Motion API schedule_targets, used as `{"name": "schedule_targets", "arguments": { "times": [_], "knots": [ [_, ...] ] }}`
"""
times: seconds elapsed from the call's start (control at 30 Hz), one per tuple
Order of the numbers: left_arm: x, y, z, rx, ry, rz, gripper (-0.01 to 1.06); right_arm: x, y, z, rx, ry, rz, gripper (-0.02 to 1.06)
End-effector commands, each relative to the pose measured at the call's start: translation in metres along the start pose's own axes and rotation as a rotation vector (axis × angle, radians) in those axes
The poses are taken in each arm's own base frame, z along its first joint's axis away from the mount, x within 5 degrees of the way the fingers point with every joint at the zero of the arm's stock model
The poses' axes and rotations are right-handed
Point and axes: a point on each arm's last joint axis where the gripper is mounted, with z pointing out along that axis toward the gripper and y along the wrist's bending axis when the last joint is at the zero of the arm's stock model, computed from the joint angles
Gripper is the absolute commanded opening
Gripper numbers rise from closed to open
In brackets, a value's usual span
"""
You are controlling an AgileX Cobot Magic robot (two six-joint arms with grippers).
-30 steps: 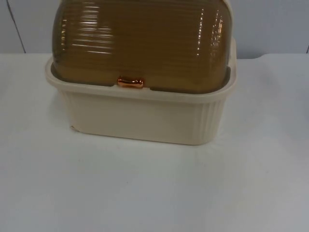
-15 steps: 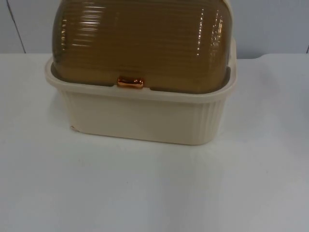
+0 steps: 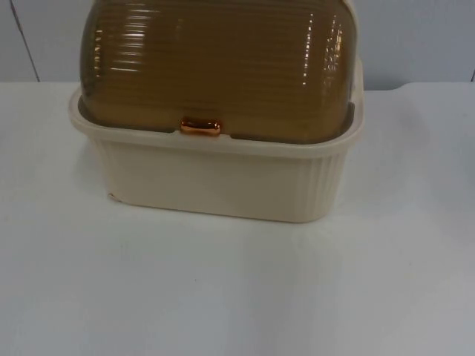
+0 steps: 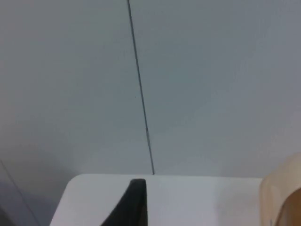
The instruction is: Open the box lid with the left hand, place the block into the box with the right hand, then close the box lid with the left hand.
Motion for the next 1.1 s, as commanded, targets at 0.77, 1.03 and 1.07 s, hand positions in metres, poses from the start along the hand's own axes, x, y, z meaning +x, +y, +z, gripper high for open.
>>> {"name": "schedule_targets", "arguments": {
  "times": [0.77, 1.03, 1.07],
  "knots": [
    [-0.022, 0.015, -0.065, 0.024, -0.218, -0.059, 1.05, -0.013, -0.001, -0.080, 0.026, -0.287, 0.092, 1.05],
    [-0.029, 0.036, -0.147, -0.003, -0.460, 0.017, 1.05, -0.005, -0.001, -0.147, 0.066, -0.489, 0.049, 1.05],
    [-0.028, 0.041, -0.164, -0.012, -0.494, 0.006, 1.05, -0.003, -0.001, -0.160, 0.076, -0.532, 0.029, 1.05]
  ]
}}
